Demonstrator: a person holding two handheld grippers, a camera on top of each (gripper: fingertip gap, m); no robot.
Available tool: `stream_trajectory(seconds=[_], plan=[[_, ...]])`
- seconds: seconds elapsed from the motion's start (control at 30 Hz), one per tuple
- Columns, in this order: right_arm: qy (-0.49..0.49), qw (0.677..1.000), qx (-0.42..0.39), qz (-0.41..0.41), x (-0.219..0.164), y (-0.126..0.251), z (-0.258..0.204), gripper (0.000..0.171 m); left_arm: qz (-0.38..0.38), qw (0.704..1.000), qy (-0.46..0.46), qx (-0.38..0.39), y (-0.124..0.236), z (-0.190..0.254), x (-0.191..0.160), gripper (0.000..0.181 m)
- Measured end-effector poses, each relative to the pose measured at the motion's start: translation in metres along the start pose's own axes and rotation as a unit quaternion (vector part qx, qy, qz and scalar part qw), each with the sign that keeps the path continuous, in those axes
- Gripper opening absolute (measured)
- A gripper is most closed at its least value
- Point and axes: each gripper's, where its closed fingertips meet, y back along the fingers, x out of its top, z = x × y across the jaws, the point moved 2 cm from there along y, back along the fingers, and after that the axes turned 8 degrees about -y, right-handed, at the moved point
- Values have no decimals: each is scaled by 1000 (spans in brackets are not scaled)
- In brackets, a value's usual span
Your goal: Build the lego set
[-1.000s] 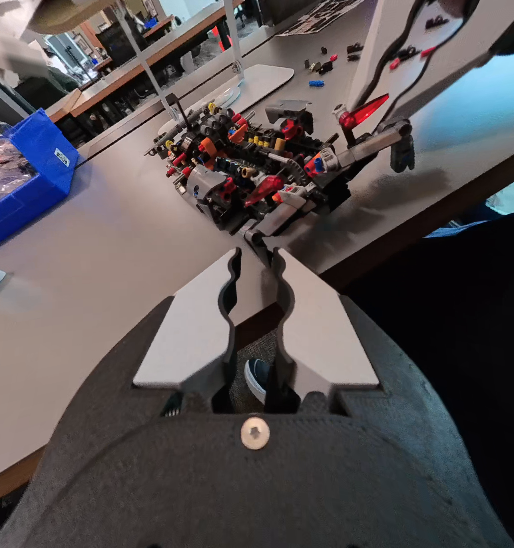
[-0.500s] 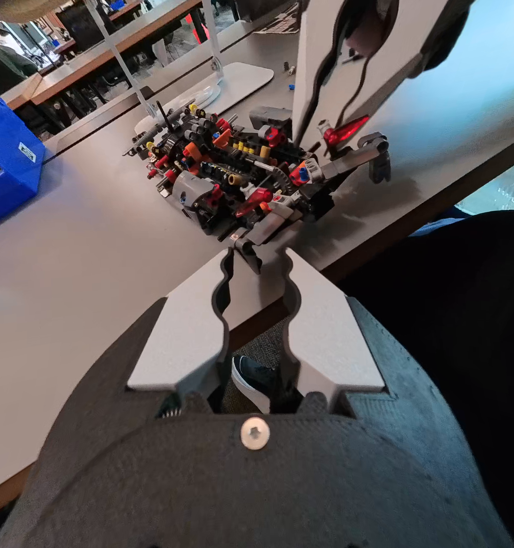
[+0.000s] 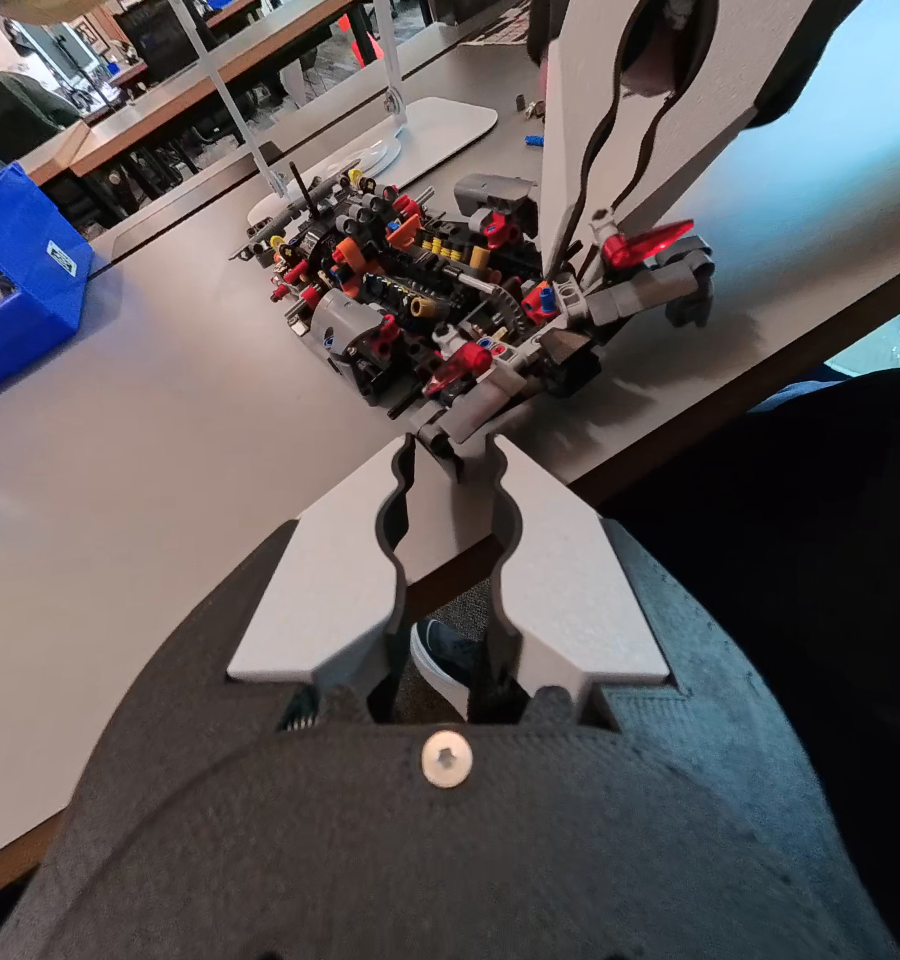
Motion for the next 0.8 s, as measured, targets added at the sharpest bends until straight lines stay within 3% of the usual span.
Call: stream_trajectory(seconds=[0.8], plan=[[110,992,38,-49,9,-7,10,3,-13,1000,-22,18,-5,-16,-3,22]])
